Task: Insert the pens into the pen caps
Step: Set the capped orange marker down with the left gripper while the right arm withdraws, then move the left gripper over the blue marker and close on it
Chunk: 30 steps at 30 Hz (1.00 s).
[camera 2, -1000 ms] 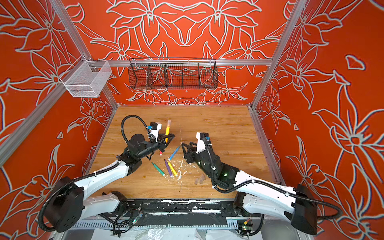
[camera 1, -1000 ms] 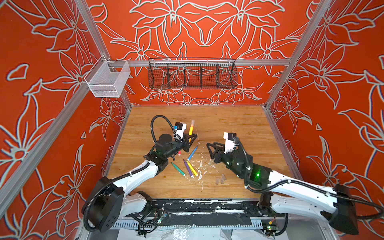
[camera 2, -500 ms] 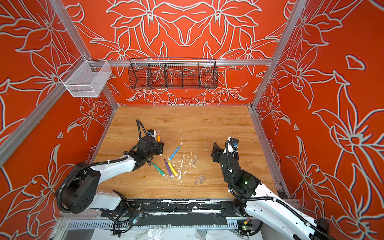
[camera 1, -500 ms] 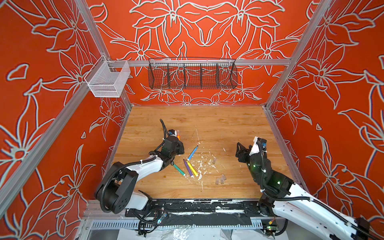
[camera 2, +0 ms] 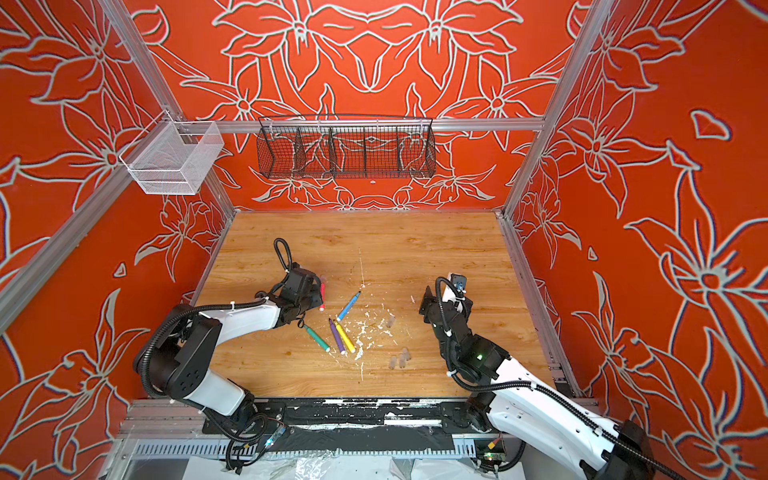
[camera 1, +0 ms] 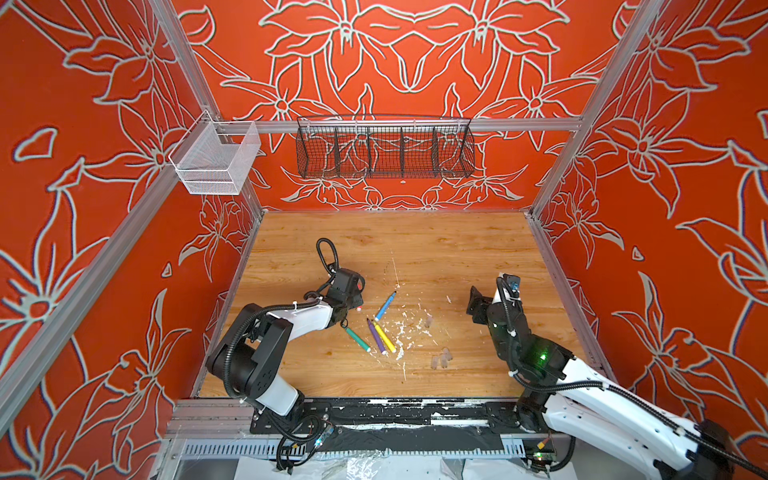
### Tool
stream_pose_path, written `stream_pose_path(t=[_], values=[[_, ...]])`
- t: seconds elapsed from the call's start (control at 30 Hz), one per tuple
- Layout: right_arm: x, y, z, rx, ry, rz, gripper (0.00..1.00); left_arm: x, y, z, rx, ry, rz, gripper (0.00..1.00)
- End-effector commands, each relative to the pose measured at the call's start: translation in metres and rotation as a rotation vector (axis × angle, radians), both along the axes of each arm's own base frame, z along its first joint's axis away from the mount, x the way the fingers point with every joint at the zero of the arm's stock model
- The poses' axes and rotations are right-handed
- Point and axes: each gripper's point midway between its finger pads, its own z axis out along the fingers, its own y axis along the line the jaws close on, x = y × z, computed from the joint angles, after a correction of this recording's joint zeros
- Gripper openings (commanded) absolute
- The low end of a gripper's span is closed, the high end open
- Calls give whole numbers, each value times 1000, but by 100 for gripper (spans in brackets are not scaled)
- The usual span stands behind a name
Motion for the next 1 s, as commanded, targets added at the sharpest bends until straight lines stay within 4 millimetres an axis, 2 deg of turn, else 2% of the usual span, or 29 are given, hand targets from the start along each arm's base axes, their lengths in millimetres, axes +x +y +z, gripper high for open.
stream_pose_path(t=[0.0, 0.13, 0.2, 0.3, 0.4, 0.53, 0.63, 0.77, 0.83, 0.97], values=[[0, -35, 7, -129, -37, -139, 86, -10, 11, 2, -15, -5, 60, 0], [4, -64, -17, -96, -1, -221, 89, -15, 11, 0, -17, -5, 41, 2], [10, -68, -32, -45, 24, -199, 89, -15, 10, -3, -15, 4, 34, 5], [10, -85, -51, 10, 60, -266, 88, -15, 8, -7, -10, 16, 17, 10], [12, -85, -55, 45, 59, -250, 86, -13, 4, -9, -12, 19, -14, 18], [13, -73, -60, 69, 44, -168, 83, -12, 0, -8, -10, 29, -35, 26], [10, -74, -60, 78, 30, -171, 84, -10, 0, -4, -5, 18, -49, 34], [10, -71, -61, 83, 27, -149, 83, -10, 0, 0, 9, 13, -63, 35], [10, -70, -61, 84, 26, -141, 83, -10, -3, 5, 6, -1, -89, 37], [10, -69, -61, 84, 29, -135, 83, -15, -9, 27, -19, -73, -157, 44]])
